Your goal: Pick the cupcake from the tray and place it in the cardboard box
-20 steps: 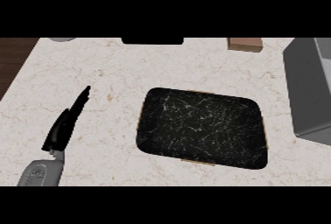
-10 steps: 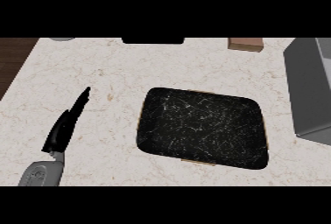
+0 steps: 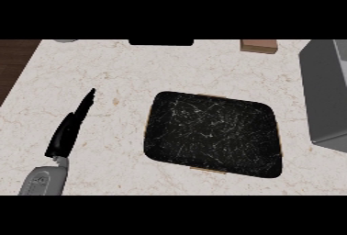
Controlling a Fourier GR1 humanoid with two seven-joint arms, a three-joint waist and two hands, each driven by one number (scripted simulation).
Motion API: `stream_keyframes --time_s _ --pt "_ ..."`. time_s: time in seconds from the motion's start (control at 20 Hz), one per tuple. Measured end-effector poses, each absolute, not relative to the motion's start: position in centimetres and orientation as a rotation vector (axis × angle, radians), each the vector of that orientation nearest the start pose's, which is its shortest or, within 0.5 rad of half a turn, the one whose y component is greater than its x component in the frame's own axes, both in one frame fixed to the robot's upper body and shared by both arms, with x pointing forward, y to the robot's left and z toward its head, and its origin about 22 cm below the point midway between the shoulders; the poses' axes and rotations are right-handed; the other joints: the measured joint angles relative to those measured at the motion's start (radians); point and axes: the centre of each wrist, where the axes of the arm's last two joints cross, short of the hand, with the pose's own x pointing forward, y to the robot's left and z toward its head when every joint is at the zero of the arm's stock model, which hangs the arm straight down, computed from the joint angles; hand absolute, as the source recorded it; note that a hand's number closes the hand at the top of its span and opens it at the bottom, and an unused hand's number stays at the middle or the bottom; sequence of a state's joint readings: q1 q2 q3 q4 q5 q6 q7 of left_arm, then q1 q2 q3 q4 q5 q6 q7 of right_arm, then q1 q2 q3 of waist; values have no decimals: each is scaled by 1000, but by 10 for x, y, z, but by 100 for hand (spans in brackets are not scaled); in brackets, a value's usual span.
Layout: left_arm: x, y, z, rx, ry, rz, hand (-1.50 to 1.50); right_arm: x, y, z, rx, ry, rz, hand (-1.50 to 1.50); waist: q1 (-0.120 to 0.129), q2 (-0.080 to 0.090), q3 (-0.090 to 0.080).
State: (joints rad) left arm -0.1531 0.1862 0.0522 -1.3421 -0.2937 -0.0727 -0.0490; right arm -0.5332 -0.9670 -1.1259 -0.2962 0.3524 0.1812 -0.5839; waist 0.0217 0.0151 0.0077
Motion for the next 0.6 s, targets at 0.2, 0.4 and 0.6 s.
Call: stream_keyframes --time_s 0.2,0.4,0.6 --pt "279 273 -5 306 -1484 -422 0 185 -622 116 -962 -1705 -406 -150 0 0 1" --pt "278 276 -6 303 -1488 -415 0 161 -630 110 -978 -1711 -403 -150 -2 1 3" --pt "279 272 -7 306 -1490 -415 0 147 -633 102 -994 -1702 -385 -150 -1 2 4"
